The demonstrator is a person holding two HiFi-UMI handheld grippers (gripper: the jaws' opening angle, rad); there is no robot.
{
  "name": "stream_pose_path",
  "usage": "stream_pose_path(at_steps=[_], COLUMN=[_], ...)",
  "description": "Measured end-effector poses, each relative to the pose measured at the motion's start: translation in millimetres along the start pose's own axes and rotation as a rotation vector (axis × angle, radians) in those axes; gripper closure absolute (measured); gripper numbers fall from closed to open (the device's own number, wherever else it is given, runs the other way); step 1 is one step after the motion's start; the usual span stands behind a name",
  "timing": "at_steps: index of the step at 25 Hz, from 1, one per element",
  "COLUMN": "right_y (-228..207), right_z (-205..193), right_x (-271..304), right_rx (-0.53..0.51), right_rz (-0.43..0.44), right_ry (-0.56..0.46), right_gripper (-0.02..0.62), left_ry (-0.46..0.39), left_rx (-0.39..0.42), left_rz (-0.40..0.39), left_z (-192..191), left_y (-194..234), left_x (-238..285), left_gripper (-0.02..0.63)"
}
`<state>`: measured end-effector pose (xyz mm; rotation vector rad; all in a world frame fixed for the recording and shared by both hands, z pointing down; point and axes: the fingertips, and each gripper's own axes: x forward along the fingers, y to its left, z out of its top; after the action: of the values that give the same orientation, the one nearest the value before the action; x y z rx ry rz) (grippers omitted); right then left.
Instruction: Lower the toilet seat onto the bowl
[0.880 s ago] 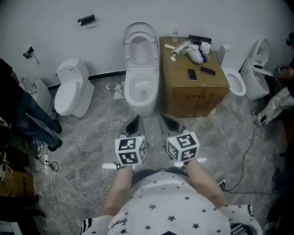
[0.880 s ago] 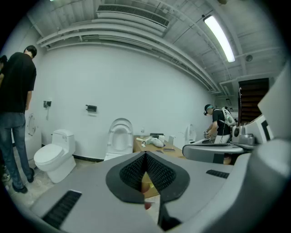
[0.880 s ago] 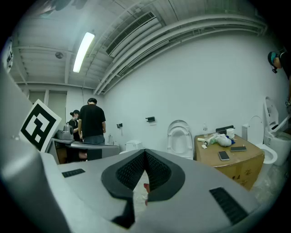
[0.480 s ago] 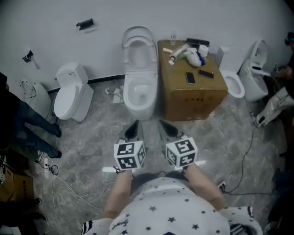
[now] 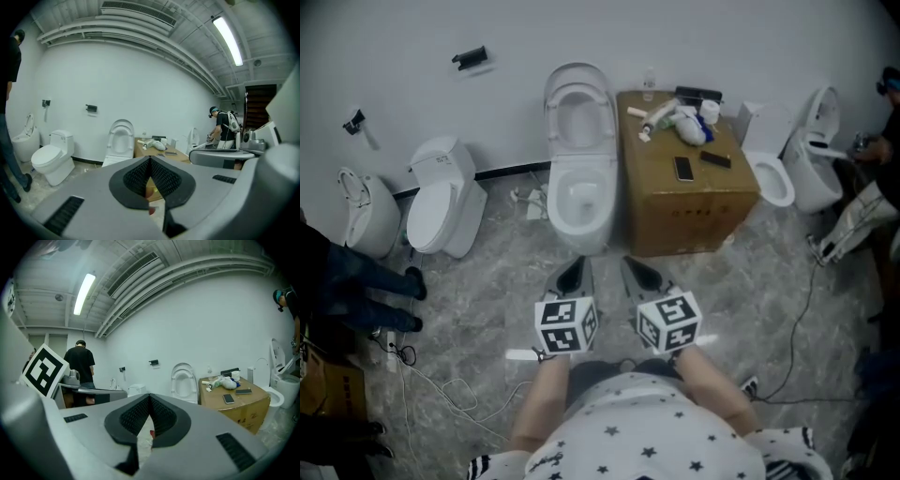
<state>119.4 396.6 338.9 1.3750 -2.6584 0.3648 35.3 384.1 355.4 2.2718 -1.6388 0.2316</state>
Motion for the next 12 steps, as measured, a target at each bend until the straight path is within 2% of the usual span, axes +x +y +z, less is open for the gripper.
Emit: stream_pose_path(at_steps=[12], right_y=[4], right_z=[4], right_x=[11], right_rx=[-0.001], right_rz=[0.044], right_ry=[0.012], right_gripper=[0.591], left_ry=[0.0], left_rx=[-0.046], left_rz=[0.019], left_z=[7], left_y=[8], left_x=[4], left_gripper=[0.607])
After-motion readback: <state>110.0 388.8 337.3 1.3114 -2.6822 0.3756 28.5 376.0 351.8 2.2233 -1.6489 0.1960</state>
